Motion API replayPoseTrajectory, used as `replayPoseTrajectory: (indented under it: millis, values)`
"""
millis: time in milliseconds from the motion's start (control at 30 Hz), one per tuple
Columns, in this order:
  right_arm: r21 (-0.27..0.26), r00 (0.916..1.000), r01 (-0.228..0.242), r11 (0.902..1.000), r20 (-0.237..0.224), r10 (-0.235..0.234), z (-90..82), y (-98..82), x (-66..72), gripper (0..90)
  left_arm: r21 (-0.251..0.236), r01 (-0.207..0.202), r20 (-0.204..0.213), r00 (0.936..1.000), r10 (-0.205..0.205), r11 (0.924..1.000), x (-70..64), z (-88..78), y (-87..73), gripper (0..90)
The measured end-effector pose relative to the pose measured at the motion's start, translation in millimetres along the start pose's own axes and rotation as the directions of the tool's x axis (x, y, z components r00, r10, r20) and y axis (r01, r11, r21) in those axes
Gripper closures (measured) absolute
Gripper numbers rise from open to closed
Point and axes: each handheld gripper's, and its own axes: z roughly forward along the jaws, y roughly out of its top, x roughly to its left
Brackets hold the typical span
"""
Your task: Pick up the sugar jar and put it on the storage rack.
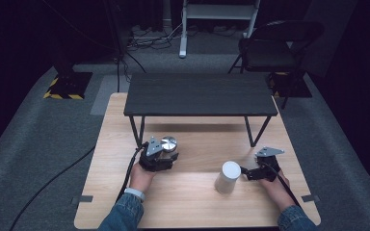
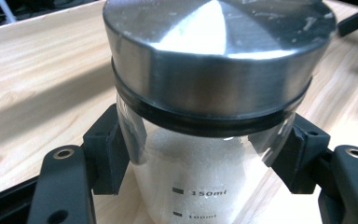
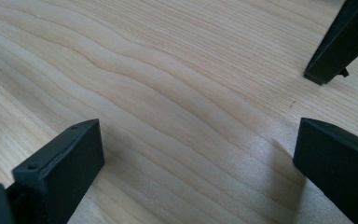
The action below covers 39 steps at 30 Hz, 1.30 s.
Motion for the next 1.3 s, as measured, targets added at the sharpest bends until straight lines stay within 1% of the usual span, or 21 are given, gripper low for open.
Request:
replayPoseTrajectory:
  millis: [133,167,267,300,333,367,500,533,567,600,733,767,800,867,900,933,967,1033,1067,1167,1300]
  values:
    - [0.0,1.0,0.001,1.0,-0.003,-0.001,0.2,0.2,-0.4,1.1,-0.04,-0.018,0.018,0.9997,0.019,0.999,-3.1,-6.2,16.8,30.7]
    - [0.0,1.0,0.002,1.0,-0.004,-0.002,0.3,0.1,-0.5,1.1,-0.04,-0.018,0.018,0.9997,0.019,0.999,-3.1,-6.2,16.8,30.8]
    - [0.0,1.0,0.002,1.0,-0.004,-0.002,0.3,0.2,-0.5,1.1,-0.056,-0.033,0.03,0.9989,0.035,0.9979,-5.1,-10.3,29.0,30.8]
    - [0.0,1.0,0.002,1.0,-0.003,-0.002,0.3,0.2,-0.4,1.1,-0.062,-0.038,0.035,0.9986,0.04,0.9974,-5.6,-11.9,33.3,30.8]
    - [0.0,1.0,0.002,1.0,-0.003,-0.002,0.3,0.2,-0.4,1.1,-0.073,-0.042,0.04,0.9982,0.045,0.9964,-7.3,-16.2,42.6,30.7]
    - [0.0,1.0,0.002,1.0,-0.003,-0.002,0.3,0.2,-0.4,1.1,-0.073,-0.042,0.04,0.9982,0.045,0.9964,-7.3,-16.2,42.6,30.7]
    - [0.0,1.0,0.002,1.0,-0.004,-0.002,0.3,0.2,-0.4,1.1,-0.106,-0.045,0.055,0.9972,0.051,0.9934,-8.4,-26.3,62.8,30.8]
    - [0.0,1.0,0.002,1.0,-0.003,-0.002,0.3,0.2,-0.4,1.1,-0.116,-0.05,0.056,0.9968,0.057,0.9919,-8.9,-31.0,74.2,30.8]
    - [0.0,1.0,0.002,1.0,-0.003,-0.002,0.3,0.3,-0.3,1.0,-0.116,-0.05,0.056,0.9968,0.057,0.9919,-8.9,-31.0,74.2,30.7]
    - [0.0,1.0,0.002,1.0,-0.003,-0.002,0.3,0.3,-0.3,1.0,-0.117,-0.053,0.054,0.9967,0.06,0.9917,-9.0,-33.3,80.5,30.7]
    - [0.0,1.0,0.002,1.0,-0.003,-0.002,0.3,0.3,-0.4,1.1,-0.118,-0.041,0.046,0.9979,0.046,0.9921,-9.6,-40.7,104.1,30.8]
    - [0.0,1.0,0.002,1.0,-0.003,-0.002,0.3,0.2,-0.4,1.0,-0.114,-0.042,0.035,0.9983,0.046,0.9926,-10.9,-43.6,116.5,30.8]
    - [0.0,1.0,0.002,1.0,-0.003,-0.002,0.3,0.2,-0.4,1.0,-0.114,-0.042,0.035,0.9983,0.046,0.9926,-10.9,-43.6,116.5,30.8]
    - [0.0,1.0,0.002,1.0,-0.004,-0.002,0.3,0.2,-0.4,1.0,-0.114,-0.033,0.032,0.9988,0.037,0.993,-10.4,-45.1,128.4,30.8]
    - [0.0,1.0,0.002,1.0,-0.004,-0.002,0.3,0.2,-0.4,1.1,-0.113,-0.03,0.027,0.9991,0.033,0.9932,-10.2,-45.5,134.3,30.8]
    - [0.0,1.0,0.002,1.0,-0.004,-0.002,0.3,0.2,-0.4,1.1,-0.112,-0.028,0.011,0.9995,0.029,0.9933,-10.4,-45.6,145.0,30.8]
    - [0.0,1.0,0.002,1.0,-0.004,-0.002,0.3,0.2,-0.4,1.0,-0.112,-0.028,0.011,0.9995,0.029,0.9933,-10.4,-45.6,145.0,30.8]
    - [0.0,1.0,0.002,1.0,-0.004,-0.002,0.3,0.3,-0.4,1.0,-0.112,-0.011,0.014,0.9998,0.013,0.9936,-7.0,-44.7,154.3,30.8]
    - [-0.001,1.0,0.002,1.0,-0.004,-0.002,0.4,0.2,-0.4,1.1,-0.117,-0.021,-0.008,0.9998,0.02,0.9929,-9.1,-42.8,161.3,30.8]
    - [0.0,1.0,0.005,1.0,-0.007,-0.005,0.4,0.3,-0.7,1.0,-0.129,-0.021,-0.008,0.9998,0.02,0.9915,-8.3,-40.6,165.7,30.8]
    - [0.0,0.9999,0.009,1.0,-0.012,-0.009,0.4,0.3,-1.1,1.0,-0.144,-0.018,-0.022,0.9996,0.015,0.9893,-9.8,-34.0,172.8,30.8]
